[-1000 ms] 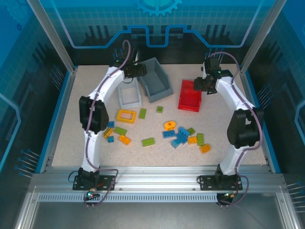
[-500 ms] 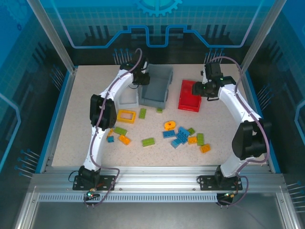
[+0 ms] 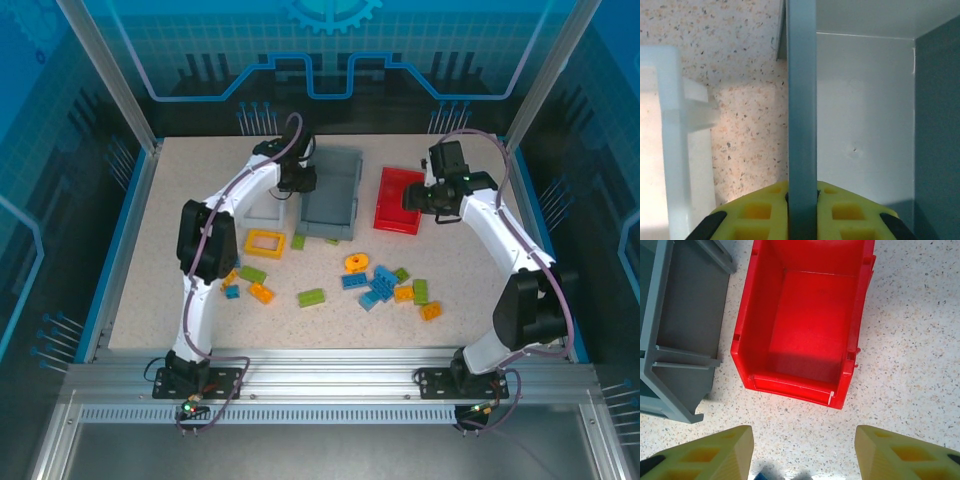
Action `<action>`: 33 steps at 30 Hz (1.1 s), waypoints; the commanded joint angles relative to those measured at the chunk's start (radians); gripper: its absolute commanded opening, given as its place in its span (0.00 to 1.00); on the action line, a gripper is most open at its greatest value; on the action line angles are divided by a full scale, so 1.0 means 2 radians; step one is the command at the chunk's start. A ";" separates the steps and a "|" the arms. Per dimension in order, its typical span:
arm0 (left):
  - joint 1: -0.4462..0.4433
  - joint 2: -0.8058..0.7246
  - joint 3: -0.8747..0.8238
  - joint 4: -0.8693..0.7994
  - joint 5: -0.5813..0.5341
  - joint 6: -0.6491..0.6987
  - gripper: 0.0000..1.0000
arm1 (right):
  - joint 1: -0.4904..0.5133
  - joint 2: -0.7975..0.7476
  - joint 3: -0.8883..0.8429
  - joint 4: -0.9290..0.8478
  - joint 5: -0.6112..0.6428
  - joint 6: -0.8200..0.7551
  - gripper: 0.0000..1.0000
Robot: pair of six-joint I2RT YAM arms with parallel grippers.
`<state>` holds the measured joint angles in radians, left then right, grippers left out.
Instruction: Sort the legos into containers by color
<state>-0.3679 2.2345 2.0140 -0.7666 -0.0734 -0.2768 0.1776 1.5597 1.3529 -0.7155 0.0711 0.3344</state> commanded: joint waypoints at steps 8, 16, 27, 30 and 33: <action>-0.015 -0.075 -0.077 0.018 -0.013 -0.054 0.06 | 0.008 -0.022 -0.013 0.005 0.002 0.006 0.57; -0.012 -0.026 0.015 -0.004 -0.040 -0.049 0.03 | 0.008 -0.018 -0.009 0.006 -0.006 0.006 0.57; 0.000 0.046 0.109 -0.033 -0.044 -0.023 0.03 | 0.014 -0.063 -0.060 0.012 -0.019 0.052 0.56; 0.000 0.038 0.094 -0.028 -0.041 -0.025 0.04 | 0.017 -0.090 -0.102 0.017 -0.014 0.076 0.55; 0.000 0.032 0.079 -0.024 -0.036 -0.031 0.16 | 0.018 -0.117 -0.147 0.021 -0.010 0.095 0.54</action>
<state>-0.3691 2.3367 2.1925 -0.8318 -0.1604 -0.3389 0.1989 1.3682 1.1172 -0.6773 0.0444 0.4587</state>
